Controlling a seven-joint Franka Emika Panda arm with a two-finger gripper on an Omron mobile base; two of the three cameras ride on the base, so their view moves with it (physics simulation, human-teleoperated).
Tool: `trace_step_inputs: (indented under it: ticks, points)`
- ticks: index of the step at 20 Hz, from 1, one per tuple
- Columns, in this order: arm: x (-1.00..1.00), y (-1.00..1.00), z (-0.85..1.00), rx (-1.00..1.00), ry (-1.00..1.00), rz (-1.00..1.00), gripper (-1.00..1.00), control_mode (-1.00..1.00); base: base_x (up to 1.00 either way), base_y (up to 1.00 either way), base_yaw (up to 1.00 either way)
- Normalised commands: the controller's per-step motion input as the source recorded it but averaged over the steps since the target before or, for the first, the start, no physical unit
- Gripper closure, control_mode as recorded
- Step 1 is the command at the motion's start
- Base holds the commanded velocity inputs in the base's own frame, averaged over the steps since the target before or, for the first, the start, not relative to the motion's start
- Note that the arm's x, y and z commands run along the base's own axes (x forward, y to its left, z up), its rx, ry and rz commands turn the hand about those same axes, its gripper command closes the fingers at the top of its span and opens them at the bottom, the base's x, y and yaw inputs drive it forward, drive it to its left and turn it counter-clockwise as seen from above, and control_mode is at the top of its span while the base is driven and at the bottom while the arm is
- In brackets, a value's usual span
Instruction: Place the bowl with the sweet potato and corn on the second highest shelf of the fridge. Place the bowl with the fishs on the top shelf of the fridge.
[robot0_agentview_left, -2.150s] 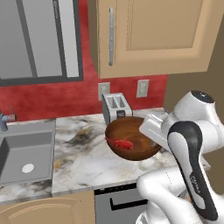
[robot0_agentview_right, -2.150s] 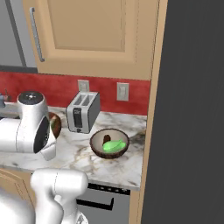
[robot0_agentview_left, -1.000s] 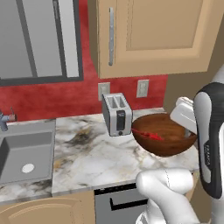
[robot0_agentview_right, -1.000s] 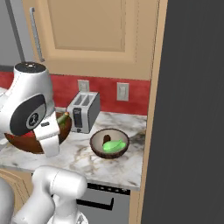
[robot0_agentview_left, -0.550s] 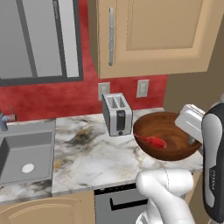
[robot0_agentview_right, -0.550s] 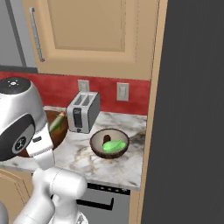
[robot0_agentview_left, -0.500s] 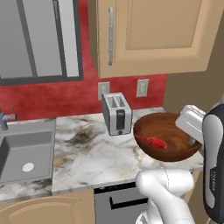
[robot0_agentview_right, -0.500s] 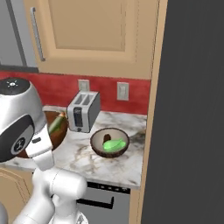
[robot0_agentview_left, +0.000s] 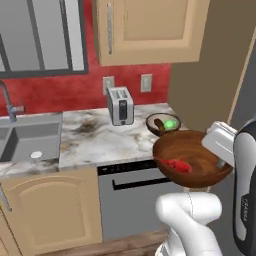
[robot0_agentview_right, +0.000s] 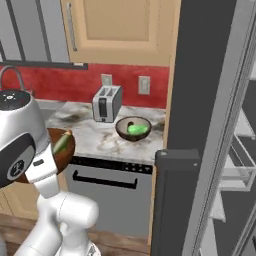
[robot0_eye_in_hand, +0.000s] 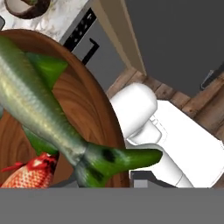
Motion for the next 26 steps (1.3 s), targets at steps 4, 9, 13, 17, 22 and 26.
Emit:
trace_step_inputs:
  ticks: [4, 9, 13, 17, 22, 26]
  points:
    - [0.0, 0.0, 0.0, 0.0, 0.0, 0.0, 1.0, 1.0, -1.0, -0.63, -0.12]
    - [0.0, 0.0, 0.0, 0.0, 0.0, 0.0, 1.0, 1.0, -1.0, -0.59, -0.12]
    - [0.0, 0.0, 0.0, 0.0, 0.0, 0.0, 1.0, 1.0, -1.0, -0.62, -0.12]
    - [0.0, 0.0, 0.0, 0.0, 0.0, 0.0, 1.0, 1.0, -0.63, -0.92, -0.16]
    - [0.0, 0.0, 0.0, 0.0, 0.0, 0.0, 1.0, 1.0, 0.26, -1.0, -0.22]
    - [0.0, 0.0, 0.0, 0.0, 0.0, 0.0, 1.0, 1.0, 0.65, -1.0, -0.13]
